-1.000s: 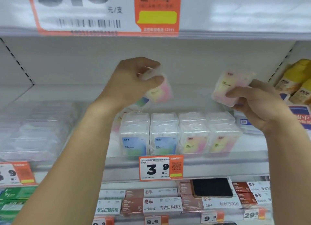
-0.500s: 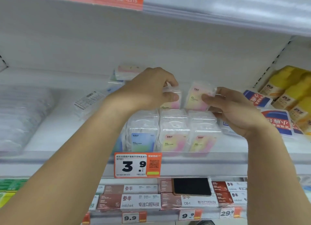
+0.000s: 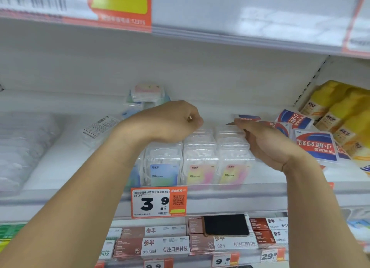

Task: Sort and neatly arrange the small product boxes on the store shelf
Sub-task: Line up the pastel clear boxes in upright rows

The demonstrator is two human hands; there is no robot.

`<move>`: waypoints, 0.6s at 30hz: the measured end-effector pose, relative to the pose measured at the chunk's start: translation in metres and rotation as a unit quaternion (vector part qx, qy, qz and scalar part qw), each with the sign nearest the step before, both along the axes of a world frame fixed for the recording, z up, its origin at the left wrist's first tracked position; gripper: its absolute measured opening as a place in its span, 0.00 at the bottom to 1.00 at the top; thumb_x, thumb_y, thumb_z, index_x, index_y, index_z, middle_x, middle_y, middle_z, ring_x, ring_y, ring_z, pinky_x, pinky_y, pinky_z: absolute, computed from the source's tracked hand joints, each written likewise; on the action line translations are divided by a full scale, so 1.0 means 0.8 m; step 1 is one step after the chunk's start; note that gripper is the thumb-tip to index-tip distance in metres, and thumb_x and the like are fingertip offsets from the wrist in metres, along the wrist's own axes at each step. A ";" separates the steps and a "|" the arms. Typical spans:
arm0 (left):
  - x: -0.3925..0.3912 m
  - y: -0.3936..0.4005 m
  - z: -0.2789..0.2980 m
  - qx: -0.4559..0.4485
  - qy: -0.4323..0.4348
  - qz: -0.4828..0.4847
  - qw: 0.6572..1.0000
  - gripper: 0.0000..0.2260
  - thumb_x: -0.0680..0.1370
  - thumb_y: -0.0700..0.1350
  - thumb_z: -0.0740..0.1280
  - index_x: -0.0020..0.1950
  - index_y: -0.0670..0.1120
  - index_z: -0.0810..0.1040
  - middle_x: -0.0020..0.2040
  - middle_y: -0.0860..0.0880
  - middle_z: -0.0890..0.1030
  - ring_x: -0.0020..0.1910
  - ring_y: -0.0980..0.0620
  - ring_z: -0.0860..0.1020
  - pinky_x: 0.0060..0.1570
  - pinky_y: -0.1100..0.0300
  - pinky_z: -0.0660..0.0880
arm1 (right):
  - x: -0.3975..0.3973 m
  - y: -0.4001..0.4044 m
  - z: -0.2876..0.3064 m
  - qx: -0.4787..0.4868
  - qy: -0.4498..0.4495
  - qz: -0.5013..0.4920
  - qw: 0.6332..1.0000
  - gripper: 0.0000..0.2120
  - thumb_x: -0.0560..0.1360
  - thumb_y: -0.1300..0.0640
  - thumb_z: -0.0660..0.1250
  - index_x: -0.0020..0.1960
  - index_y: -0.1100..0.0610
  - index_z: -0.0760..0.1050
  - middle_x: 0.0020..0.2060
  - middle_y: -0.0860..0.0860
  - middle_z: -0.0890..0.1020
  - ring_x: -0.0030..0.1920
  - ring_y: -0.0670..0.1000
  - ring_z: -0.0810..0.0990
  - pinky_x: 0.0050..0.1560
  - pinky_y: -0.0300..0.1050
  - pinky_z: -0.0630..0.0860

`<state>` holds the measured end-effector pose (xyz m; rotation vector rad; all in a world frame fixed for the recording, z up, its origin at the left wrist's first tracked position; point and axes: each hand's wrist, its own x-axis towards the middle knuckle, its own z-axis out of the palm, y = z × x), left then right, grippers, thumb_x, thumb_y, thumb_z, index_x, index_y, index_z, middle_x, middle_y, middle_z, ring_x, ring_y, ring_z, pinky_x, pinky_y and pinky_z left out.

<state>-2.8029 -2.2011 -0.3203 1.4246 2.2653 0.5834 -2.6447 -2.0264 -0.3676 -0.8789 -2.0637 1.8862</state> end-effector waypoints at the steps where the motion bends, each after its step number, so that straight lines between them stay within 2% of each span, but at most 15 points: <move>1: 0.000 0.001 -0.002 -0.004 -0.002 -0.005 1.000 0.13 0.82 0.53 0.58 0.62 0.52 0.78 0.56 0.56 0.80 0.56 0.55 0.77 0.60 0.57 0.73 | 0.000 0.001 -0.001 0.005 -0.003 0.001 1.000 0.14 0.79 0.50 0.65 0.58 0.56 0.82 0.57 0.57 0.84 0.60 0.59 0.82 0.70 0.60 0.70; 4: 0.001 0.002 -0.005 -0.009 -0.007 -0.012 1.000 0.12 0.82 0.52 0.58 0.60 0.53 0.78 0.53 0.57 0.80 0.54 0.55 0.78 0.59 0.56 0.75 | 0.000 0.002 -0.003 0.015 -0.009 0.004 1.000 0.10 0.79 0.52 0.66 0.55 0.55 0.83 0.54 0.55 0.85 0.58 0.57 0.82 0.69 0.58 0.72; 7: -0.001 0.000 -0.003 -0.012 -0.012 -0.017 1.000 0.12 0.82 0.51 0.59 0.60 0.53 0.78 0.55 0.57 0.80 0.55 0.56 0.78 0.60 0.56 0.75 | -0.001 -0.002 -0.002 0.017 -0.005 0.002 1.000 0.09 0.79 0.53 0.66 0.50 0.53 0.84 0.51 0.54 0.86 0.58 0.57 0.83 0.66 0.54 0.74; 11: -0.006 -0.002 -0.001 -0.019 -0.014 -0.021 1.000 0.11 0.81 0.50 0.61 0.61 0.53 0.78 0.56 0.57 0.80 0.56 0.57 0.78 0.60 0.58 0.74 | -0.002 -0.006 0.000 0.013 -0.003 -0.001 1.000 0.08 0.79 0.54 0.66 0.52 0.54 0.83 0.51 0.54 0.86 0.58 0.57 0.83 0.64 0.51 0.76; 15: -0.008 -0.001 -0.004 -0.013 -0.029 -0.022 0.999 0.11 0.81 0.52 0.61 0.61 0.53 0.78 0.56 0.59 0.80 0.56 0.59 0.78 0.56 0.66 0.73 | -0.002 -0.011 0.004 0.022 -0.009 -0.004 1.000 0.08 0.79 0.53 0.66 0.53 0.52 0.82 0.49 0.50 0.87 0.56 0.55 0.83 0.64 0.50 0.76; 18: -0.009 -0.001 -0.004 -0.010 -0.036 -0.024 0.999 0.12 0.81 0.52 0.61 0.61 0.53 0.78 0.55 0.58 0.81 0.56 0.59 0.78 0.57 0.65 0.73 | -0.001 -0.013 0.005 0.021 -0.007 -0.007 1.000 0.07 0.79 0.53 0.65 0.51 0.51 0.82 0.47 0.49 0.87 0.56 0.54 0.83 0.64 0.50 0.75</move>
